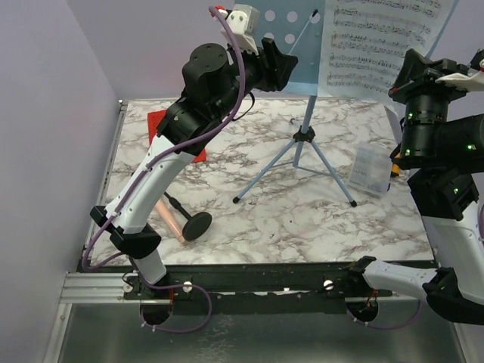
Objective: Set up the instrument practice props
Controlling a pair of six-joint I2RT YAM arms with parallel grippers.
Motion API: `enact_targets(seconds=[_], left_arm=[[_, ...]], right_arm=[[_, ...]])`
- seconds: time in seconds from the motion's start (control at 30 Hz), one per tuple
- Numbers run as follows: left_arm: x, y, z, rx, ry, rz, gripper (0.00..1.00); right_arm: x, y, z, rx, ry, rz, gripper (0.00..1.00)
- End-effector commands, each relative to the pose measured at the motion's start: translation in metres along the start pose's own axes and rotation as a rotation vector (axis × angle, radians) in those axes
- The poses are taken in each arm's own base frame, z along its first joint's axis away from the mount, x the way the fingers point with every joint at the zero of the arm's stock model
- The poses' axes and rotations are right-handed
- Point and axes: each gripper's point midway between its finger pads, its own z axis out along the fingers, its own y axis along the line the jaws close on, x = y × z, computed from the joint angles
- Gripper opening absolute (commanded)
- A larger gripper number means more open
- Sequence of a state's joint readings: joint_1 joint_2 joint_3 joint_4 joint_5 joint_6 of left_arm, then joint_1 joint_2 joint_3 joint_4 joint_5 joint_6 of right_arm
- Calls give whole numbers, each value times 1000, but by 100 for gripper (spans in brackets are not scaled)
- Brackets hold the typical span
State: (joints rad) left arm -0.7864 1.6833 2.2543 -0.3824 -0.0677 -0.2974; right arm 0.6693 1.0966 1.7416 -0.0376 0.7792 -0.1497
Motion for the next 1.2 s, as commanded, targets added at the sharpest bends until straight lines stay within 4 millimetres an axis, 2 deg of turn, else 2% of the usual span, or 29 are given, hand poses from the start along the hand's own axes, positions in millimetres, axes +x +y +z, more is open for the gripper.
enact_targets(seconds=[0.0, 0.1, 0.33, 0.53, 0.63, 0.73, 0.97, 1.17], left_arm=[[-14, -4, 7, 24, -46, 4, 53], [-12, -4, 12, 25, -47, 10, 47], [-6, -10, 20, 64, -38, 4, 35], [-12, -13, 21, 81, -61, 8, 21], [-15, -20, 20, 119, -73, 15, 19], [-19, -25, 18, 151, -86, 26, 13], [-27, -34, 7, 208, -138, 68, 0], [-34, -38, -9, 248, -209, 102, 0]], right_arm=[[-14, -4, -4, 3, -32, 37, 0], [-20, -4, -3, -2, -55, 59, 0], [-16, -1, -2, -7, -63, 70, 0], [-10, 5, 0, -18, -57, 66, 0], [-6, 7, 1, -24, -51, 66, 0], [-3, 12, 2, -36, -43, 75, 0], [2, 20, 7, -47, -34, 105, 0], [2, 29, 12, -64, -33, 134, 0]])
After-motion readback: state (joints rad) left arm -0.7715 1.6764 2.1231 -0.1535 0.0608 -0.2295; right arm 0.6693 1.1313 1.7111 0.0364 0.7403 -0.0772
